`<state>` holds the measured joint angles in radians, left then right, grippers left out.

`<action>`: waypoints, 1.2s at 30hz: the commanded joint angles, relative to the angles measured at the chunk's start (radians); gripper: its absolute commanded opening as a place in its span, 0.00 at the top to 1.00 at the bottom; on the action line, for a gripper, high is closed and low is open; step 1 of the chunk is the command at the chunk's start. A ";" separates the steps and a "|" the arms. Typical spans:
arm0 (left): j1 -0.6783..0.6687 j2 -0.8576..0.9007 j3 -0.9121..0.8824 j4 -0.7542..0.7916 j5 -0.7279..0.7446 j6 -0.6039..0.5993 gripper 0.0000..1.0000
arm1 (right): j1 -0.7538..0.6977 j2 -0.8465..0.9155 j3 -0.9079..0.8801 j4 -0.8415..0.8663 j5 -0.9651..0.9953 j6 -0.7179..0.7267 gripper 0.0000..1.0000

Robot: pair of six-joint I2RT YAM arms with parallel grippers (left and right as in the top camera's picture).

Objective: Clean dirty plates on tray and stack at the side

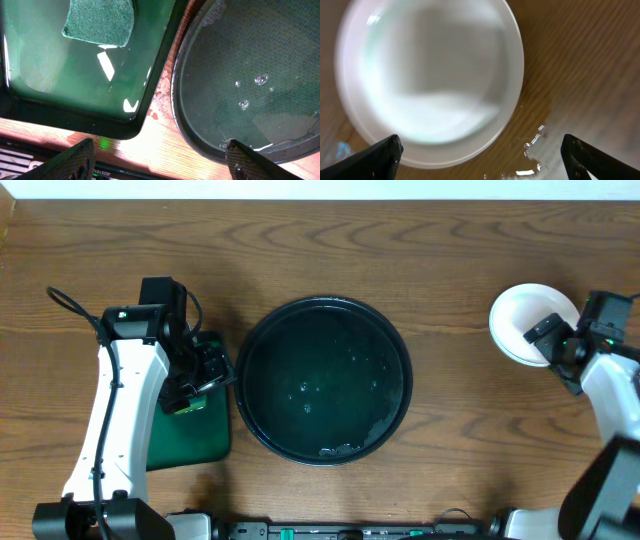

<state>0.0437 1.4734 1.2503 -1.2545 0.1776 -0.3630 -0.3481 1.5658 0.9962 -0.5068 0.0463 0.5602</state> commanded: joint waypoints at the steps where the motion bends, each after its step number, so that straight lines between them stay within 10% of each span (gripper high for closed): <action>1: -0.002 -0.003 -0.003 0.000 -0.005 -0.005 0.16 | 0.015 -0.127 0.045 -0.037 -0.043 -0.143 0.01; 17: -0.002 -0.003 -0.003 0.124 -0.021 -0.004 0.16 | 0.208 -0.684 0.068 -0.181 -0.579 -0.626 0.01; 36: -0.002 -0.003 -0.003 0.146 -0.089 -0.005 0.16 | 0.343 -0.892 0.069 -0.522 -0.533 -0.756 0.01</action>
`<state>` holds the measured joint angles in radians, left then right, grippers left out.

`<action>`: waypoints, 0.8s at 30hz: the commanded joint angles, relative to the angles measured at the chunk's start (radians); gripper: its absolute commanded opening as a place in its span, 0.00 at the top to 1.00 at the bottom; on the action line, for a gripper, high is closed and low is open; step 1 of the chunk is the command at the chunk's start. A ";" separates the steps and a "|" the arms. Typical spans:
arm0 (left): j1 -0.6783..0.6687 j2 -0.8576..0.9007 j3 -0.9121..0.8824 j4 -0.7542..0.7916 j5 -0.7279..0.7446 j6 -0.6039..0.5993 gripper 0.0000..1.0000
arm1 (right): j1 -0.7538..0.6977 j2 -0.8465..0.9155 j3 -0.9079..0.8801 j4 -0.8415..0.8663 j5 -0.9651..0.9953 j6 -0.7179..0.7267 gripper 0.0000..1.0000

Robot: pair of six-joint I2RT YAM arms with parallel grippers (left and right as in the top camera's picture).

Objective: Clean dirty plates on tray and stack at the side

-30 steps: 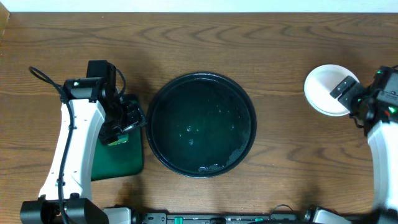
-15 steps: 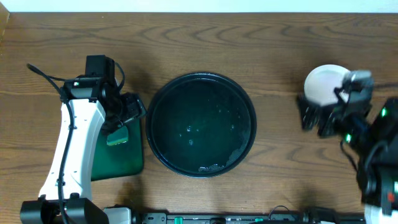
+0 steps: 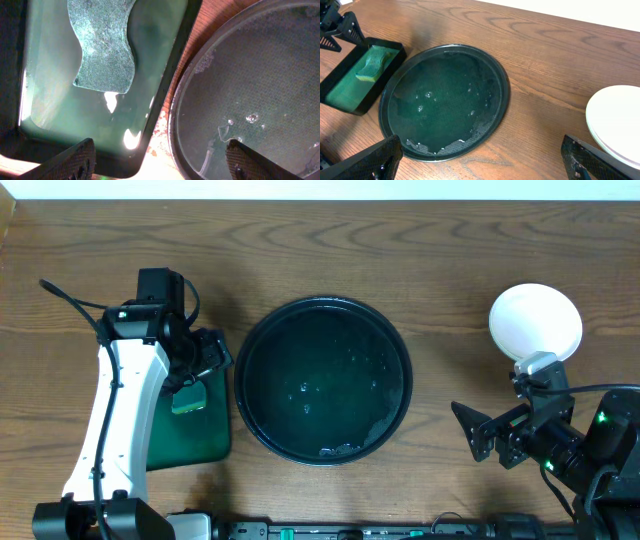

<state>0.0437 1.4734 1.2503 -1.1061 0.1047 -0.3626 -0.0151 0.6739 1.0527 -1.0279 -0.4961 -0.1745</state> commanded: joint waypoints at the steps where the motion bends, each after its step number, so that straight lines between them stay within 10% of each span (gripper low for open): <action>1: -0.002 -0.003 -0.003 -0.002 -0.016 -0.005 0.16 | 0.010 0.000 0.012 -0.001 0.010 -0.021 0.01; 24: -0.002 -0.003 -0.003 -0.002 -0.016 -0.005 0.16 | 0.010 0.000 0.012 -0.062 -0.007 0.226 0.01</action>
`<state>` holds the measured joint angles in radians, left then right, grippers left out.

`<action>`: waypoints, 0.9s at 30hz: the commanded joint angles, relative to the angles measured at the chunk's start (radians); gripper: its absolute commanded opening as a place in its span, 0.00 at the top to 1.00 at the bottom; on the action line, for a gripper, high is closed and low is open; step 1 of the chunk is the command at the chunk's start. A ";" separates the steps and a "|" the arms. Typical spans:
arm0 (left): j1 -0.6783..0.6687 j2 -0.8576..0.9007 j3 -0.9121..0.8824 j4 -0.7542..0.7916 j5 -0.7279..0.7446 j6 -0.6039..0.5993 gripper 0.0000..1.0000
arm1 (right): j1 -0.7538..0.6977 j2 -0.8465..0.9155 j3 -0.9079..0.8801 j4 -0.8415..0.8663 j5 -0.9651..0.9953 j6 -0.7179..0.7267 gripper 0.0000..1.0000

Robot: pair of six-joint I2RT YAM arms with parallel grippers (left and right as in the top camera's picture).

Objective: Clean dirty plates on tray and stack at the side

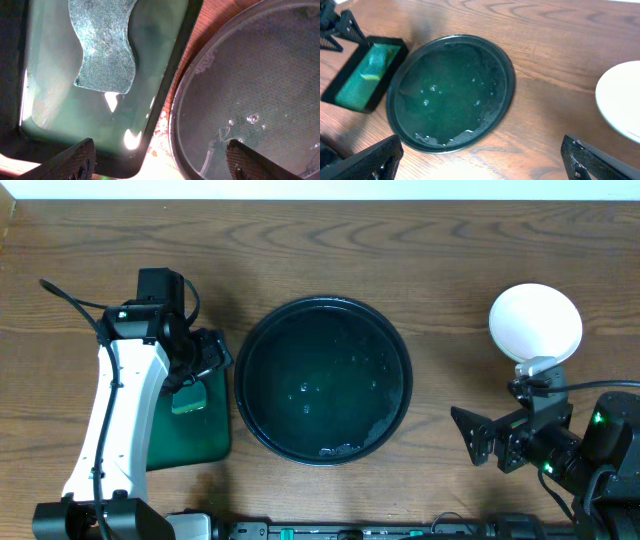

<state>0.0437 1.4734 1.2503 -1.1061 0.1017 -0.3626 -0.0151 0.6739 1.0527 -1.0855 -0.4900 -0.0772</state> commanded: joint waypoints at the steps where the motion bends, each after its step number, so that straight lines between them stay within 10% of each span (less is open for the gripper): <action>1: -0.002 -0.003 -0.003 -0.002 -0.013 -0.005 0.16 | 0.010 0.000 0.012 -0.004 -0.012 0.172 0.01; 27: -0.002 -0.003 -0.003 -0.002 -0.013 -0.005 0.16 | 0.034 -0.078 -0.010 0.300 0.240 0.166 0.01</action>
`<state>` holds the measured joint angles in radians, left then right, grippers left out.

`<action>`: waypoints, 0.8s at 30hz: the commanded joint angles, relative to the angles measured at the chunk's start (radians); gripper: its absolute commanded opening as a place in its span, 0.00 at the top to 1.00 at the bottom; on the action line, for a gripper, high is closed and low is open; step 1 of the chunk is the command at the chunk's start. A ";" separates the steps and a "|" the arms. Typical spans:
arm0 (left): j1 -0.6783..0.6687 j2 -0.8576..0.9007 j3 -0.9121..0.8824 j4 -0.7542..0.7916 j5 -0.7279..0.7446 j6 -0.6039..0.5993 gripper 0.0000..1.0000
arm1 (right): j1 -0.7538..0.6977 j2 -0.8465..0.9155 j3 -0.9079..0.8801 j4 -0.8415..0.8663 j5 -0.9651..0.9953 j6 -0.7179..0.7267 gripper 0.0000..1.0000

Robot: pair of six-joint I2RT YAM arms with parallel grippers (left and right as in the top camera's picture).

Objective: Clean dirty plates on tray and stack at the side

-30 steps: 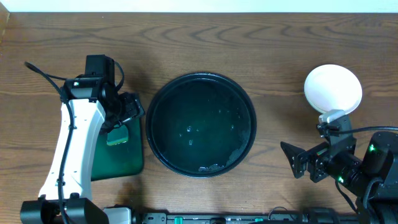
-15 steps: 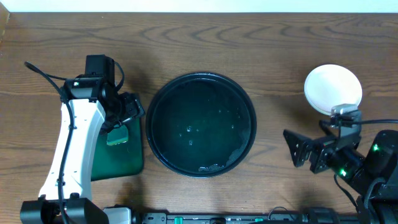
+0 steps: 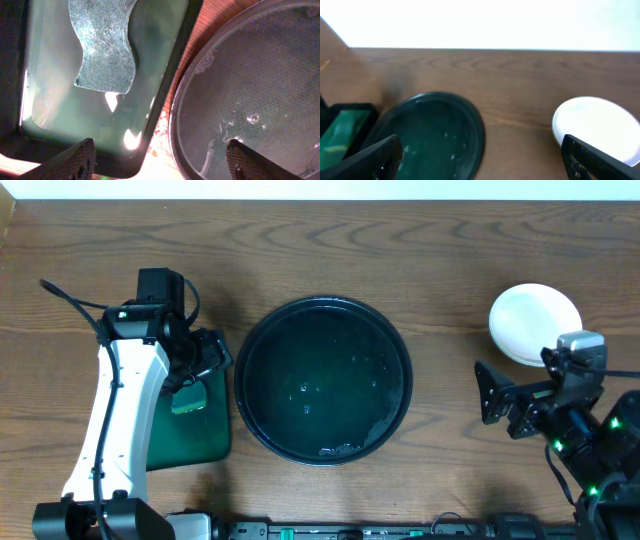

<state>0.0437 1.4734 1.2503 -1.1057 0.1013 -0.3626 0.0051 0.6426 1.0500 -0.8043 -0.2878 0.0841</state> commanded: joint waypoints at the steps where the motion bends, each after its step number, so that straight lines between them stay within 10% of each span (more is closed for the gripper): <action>1: -0.002 -0.003 -0.003 -0.003 -0.013 -0.005 0.16 | 0.014 -0.071 -0.021 0.036 0.037 0.005 0.01; 24: -0.002 -0.003 -0.003 -0.003 -0.013 -0.005 0.16 | -0.026 -0.554 -0.870 1.030 0.045 0.222 0.01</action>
<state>0.0437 1.4734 1.2503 -1.1053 0.1013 -0.3630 -0.0093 0.1024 0.2199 0.1875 -0.2497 0.2680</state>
